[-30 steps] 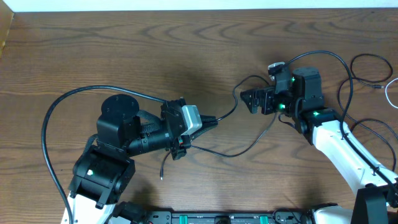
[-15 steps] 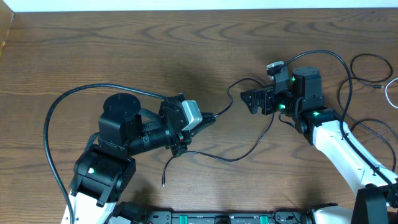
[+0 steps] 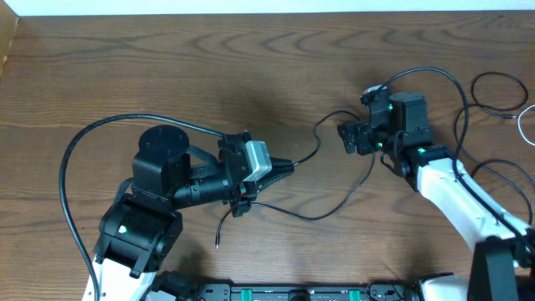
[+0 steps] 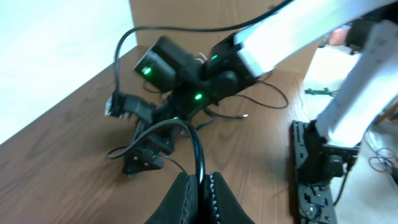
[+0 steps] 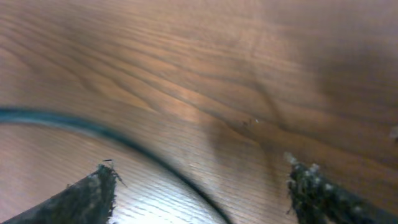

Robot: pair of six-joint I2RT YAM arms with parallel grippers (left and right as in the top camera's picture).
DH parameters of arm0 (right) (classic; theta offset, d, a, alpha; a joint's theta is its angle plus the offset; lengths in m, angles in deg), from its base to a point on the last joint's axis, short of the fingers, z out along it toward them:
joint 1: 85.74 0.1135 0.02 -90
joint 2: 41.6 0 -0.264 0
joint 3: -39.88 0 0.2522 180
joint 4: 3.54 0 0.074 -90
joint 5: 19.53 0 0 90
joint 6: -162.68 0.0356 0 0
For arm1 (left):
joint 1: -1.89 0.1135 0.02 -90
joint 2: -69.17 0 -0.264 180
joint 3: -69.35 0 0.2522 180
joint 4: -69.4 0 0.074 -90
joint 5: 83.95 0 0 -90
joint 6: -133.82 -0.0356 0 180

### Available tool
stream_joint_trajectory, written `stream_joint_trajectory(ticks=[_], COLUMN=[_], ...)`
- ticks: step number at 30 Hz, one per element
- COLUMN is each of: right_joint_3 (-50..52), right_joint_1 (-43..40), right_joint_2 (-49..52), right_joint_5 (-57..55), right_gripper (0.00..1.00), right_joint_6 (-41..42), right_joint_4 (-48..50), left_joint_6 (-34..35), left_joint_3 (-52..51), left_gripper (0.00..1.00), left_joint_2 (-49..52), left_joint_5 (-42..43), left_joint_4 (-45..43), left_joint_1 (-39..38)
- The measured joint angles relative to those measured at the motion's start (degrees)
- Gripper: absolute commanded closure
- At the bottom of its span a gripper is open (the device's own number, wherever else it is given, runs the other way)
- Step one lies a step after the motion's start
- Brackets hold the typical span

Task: Untangle cables
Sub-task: 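Grasp the black cable with the right gripper beside the left gripper, then pull the black cable to the far right with the right gripper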

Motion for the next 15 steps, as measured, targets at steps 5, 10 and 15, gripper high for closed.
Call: stream_joint_trajectory(ticks=[5, 10, 15], right_joint_3=[0.00, 0.00, 0.00], right_joint_1=[0.00, 0.02, 0.00], right_joint_2=[4.59, 5.22, 5.22], right_joint_5=[-1.77, -2.16, -2.32], right_gripper=[0.80, 0.99, 0.99], right_joint_6=[-0.85, -1.18, -1.22], right_joint_4=[2.36, 3.28, 3.08], left_joint_6=[0.02, 0.02, 0.00], left_joint_3=[0.00, 0.00, 0.00], left_gripper=[0.93, 0.92, 0.85], left_joint_2=[0.00, 0.00, 0.00], left_joint_5=[1.53, 1.49, -2.27], left_joint_4=[-0.02, 0.00, 1.97], left_joint_1=[0.00, 0.00, -0.02])
